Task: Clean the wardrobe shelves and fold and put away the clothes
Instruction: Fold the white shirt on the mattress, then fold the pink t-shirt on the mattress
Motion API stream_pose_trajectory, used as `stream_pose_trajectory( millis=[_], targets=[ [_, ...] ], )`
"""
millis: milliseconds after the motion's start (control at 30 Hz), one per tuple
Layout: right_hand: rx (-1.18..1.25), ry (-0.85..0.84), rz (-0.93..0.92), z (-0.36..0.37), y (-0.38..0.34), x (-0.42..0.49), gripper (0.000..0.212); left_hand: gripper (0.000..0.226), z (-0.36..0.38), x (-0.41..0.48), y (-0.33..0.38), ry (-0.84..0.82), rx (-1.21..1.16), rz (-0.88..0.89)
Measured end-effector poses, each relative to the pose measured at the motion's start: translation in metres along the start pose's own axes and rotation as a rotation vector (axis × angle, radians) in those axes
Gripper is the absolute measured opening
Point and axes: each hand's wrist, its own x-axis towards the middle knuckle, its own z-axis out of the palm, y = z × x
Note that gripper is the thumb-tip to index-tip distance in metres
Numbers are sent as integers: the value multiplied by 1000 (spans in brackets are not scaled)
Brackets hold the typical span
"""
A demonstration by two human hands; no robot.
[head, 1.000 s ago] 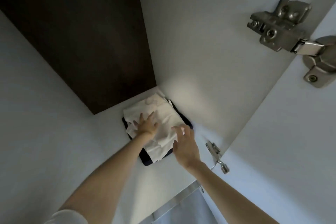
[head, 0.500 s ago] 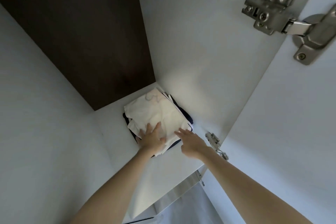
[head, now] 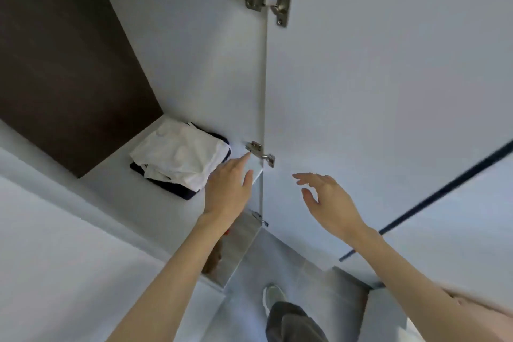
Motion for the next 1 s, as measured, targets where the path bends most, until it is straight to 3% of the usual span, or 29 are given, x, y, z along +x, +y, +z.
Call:
stream_pose_trajectory(
  millis=[233, 633, 800, 1000],
  targets=[
    [49, 156, 372, -41, 32, -195, 33, 41, 18, -117, 90, -219, -46, 399],
    [85, 352, 917, -83, 146, -456, 30, 40, 122, -248, 251, -486, -88, 704],
    [149, 307, 986, -96, 221, -508, 31, 41, 192, -285, 308, -601, -31, 687],
    [234, 180, 967, -105, 316, -547, 37, 44, 276, -327, 345, -750, 17, 462]
  ],
)
